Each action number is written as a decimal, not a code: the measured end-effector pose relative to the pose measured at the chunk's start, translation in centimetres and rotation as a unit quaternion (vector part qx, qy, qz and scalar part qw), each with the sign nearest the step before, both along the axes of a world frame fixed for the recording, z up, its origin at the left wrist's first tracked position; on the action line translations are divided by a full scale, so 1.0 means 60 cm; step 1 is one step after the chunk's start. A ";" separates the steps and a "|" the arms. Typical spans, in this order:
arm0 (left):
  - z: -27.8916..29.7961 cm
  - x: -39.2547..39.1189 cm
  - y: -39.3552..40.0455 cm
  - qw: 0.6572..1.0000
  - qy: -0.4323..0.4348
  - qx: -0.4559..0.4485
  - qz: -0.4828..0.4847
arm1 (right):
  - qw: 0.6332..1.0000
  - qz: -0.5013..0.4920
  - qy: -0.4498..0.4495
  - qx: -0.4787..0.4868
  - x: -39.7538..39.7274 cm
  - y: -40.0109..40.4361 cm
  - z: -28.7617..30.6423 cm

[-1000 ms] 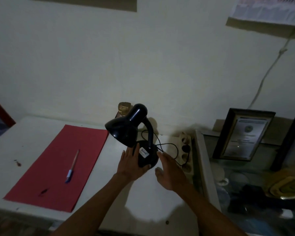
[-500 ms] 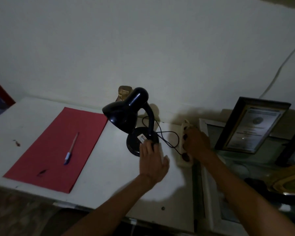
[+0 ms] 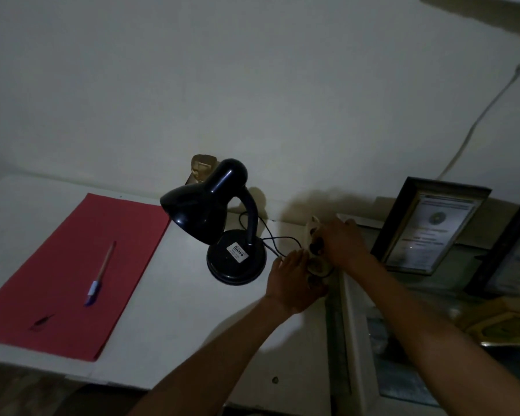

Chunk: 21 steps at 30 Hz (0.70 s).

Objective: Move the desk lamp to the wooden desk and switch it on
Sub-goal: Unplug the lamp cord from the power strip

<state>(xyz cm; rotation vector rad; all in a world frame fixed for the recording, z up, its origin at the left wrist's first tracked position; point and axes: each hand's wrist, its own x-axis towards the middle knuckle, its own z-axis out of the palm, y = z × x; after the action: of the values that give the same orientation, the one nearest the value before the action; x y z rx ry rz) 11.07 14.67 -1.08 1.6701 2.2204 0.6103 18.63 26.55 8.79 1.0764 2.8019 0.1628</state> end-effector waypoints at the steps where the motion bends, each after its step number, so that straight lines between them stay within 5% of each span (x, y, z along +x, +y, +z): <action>1: 0.000 -0.001 0.000 1.000 0.007 0.005 0.001 | 1.000 0.004 -0.004 0.004 0.001 0.001 -0.002; 21: 0.024 0.004 0.000 0.996 0.079 -0.032 -0.003 | 0.994 -0.002 0.057 -0.097 0.004 0.003 -0.010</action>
<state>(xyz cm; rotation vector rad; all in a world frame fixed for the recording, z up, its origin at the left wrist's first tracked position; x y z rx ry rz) 11.34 14.70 0.34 1.7470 2.3147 0.4150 18.86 26.72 8.18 1.0762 2.8412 -0.1726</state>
